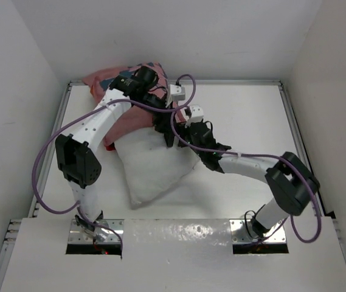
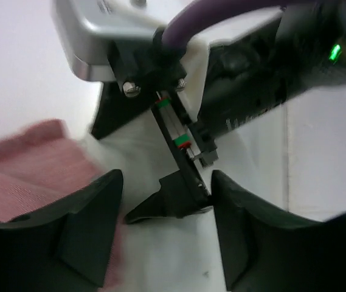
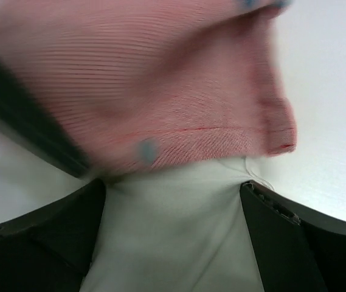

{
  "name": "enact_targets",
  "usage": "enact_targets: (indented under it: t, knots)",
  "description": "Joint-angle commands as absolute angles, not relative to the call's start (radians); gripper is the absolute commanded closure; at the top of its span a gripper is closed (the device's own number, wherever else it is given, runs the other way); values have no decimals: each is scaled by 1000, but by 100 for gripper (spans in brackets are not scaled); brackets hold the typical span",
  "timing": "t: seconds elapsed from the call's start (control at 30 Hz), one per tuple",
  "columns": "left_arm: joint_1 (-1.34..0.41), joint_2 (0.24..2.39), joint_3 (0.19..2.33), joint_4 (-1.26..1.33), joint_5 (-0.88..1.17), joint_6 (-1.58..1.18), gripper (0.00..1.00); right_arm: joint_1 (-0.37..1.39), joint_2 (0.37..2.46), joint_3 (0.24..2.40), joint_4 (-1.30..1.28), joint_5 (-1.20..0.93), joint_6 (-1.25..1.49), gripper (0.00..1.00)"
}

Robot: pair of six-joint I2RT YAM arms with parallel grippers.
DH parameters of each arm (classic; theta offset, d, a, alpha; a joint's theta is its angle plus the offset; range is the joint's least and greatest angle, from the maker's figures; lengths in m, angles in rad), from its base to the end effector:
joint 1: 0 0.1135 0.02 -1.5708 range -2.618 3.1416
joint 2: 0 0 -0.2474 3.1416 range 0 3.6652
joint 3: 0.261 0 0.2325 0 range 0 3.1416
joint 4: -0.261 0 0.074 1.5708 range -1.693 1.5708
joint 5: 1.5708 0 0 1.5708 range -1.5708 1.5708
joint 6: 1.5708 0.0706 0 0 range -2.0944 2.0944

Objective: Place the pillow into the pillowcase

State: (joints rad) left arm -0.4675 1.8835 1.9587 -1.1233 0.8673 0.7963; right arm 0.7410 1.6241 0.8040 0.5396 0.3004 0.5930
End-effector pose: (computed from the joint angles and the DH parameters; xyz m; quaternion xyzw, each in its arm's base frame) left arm 0.3108 -0.2172 0.3219 0.6054 0.6432 -0.3621 0.2977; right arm 0.2843 0.2318 0.1981 0.0313 0.7945 0.2739 0.5411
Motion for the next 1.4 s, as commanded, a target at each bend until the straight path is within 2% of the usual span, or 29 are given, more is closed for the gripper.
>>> enact_targets:
  t: [0.0, 0.03, 0.17, 0.27, 0.3, 0.37, 0.4, 0.43, 0.47, 0.5, 0.6, 0.63, 0.7, 0.73, 0.77, 0.8, 0.83, 0.93, 1.0, 1.03, 1.1, 1.13, 1.2, 1.27, 1.37]
  knots:
    - [-454, 1813, 1858, -1189, 755, 842, 42, 779, 1491, 841, 353, -4, 453, 9]
    - [-454, 1804, 1832, -1178, 732, 845, 40, 781, 1464, 830, 304, -74, 436, 9]
    - [-453, 1756, 1720, -1149, 648, 839, 24, 779, 1321, 782, 128, -130, 359, 10]
    - [-453, 1741, 1681, -1140, 574, 848, 23, 779, 1232, 788, -46, -132, 266, 11]
    - [-453, 1743, 1668, -1149, 554, 860, 24, 773, 1201, 799, -78, -127, 240, 19]
    - [-449, 1749, 1625, -1170, 511, 896, 29, 750, 1177, 814, -147, -62, 190, 52]
    - [-440, 1752, 1617, -1207, 509, 913, 30, 738, 1154, 815, -152, -14, 187, 87]
    - [-434, 1756, 1609, -1225, 514, 923, 30, 718, 1141, 812, -132, 14, 195, 97]
    - [-430, 1759, 1609, -1236, 521, 934, 30, 650, 1131, 799, -112, 21, 204, 100]
    - [-425, 1756, 1611, -1250, 520, 937, 30, 606, 1124, 796, -88, 5, 224, 100]
    - [-423, 1740, 1635, -1252, 523, 933, 26, 451, 1161, 821, -6, -127, 314, 89]
    - [-422, 1727, 1666, -1255, 528, 922, 24, 424, 1223, 842, -6, -161, 331, 76]
    - [-410, 1712, 1719, -1256, 532, 904, 23, 382, 1317, 952, -62, -201, 360, 63]
    - [-408, 1689, 1742, -1252, 532, 859, 22, 380, 1426, 997, -96, -195, 360, 53]
    - [-408, 1675, 1765, -1250, 538, 839, 22, 380, 1483, 1088, -133, -189, 359, 49]
    - [-408, 1658, 1811, -1241, 551, 815, 20, 380, 1535, 1130, -179, -172, 374, 47]
    - [-408, 1616, 1827, -1227, 554, 754, 1, 380, 1587, 1167, -190, -175, 376, 46]
    - [-371, 1515, 1815, -1137, 503, 610, 0, 380, 1735, 1261, -166, -227, 382, 43]
    - [-229, 1482, 1761, -1106, 521, 557, 1, 380, 1799, 1287, -106, -248, 394, 42]
    - [-84, 1482, 1746, -1145, 585, 537, 5, 380, 1837, 1307, -94, -262, 396, 42]
    - [62, 1541, 1708, -1218, 658, 581, 13, 380, 1873, 1334, -97, -262, 382, 42]
    - [118, 1566, 1689, -1257, 710, 606, 21, 380, 1891, 1348, -101, -262, 370, 43]
    - [213, 1610, 1610, -1308, 732, 633, 24, 380, 1934, 1377, -104, -284, 344, 43]
    - [242, 1640, 1544, -1257, 741, 643, 23, 380, 1960, 1396, -106, -305, 334, 42]
    - [245, 1632, 1401, -1081, 689, 551, 14, 380, 2003, 1397, -84, -333, 316, 42]
